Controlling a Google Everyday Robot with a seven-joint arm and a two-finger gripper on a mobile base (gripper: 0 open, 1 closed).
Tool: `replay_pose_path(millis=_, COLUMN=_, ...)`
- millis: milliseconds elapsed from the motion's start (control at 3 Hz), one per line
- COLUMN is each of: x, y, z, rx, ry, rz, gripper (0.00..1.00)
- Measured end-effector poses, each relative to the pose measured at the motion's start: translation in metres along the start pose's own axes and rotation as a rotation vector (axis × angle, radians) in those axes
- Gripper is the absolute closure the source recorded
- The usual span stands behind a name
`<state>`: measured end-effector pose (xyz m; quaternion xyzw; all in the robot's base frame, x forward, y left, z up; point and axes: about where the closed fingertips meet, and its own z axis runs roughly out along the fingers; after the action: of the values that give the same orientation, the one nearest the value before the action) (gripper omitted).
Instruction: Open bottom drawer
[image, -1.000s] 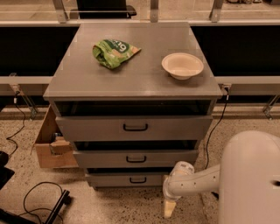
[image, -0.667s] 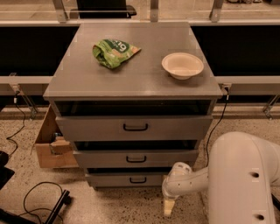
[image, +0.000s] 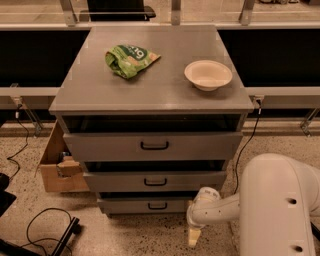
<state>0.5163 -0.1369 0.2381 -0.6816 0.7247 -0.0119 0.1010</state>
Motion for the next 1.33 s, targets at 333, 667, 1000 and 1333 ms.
replay_pose_path(millis=333, x=0.013, y=-0.010, z=0.013, rx=0.033, ry=0.009, rz=0.011, gripper=0.00)
replay_pose_path(millis=667, x=0.023, y=-0.027, z=0.025, rx=0.067, ry=0.020, rz=0.004, gripper=0.00)
replay_pose_path(millis=1000, x=0.029, y=-0.045, z=0.040, rx=0.085, ry=0.031, rz=-0.009, gripper=0.00)
replay_pose_path(millis=1333, x=0.029, y=-0.063, z=0.065, rx=0.090, ry=0.031, rz=-0.019, gripper=0.00)
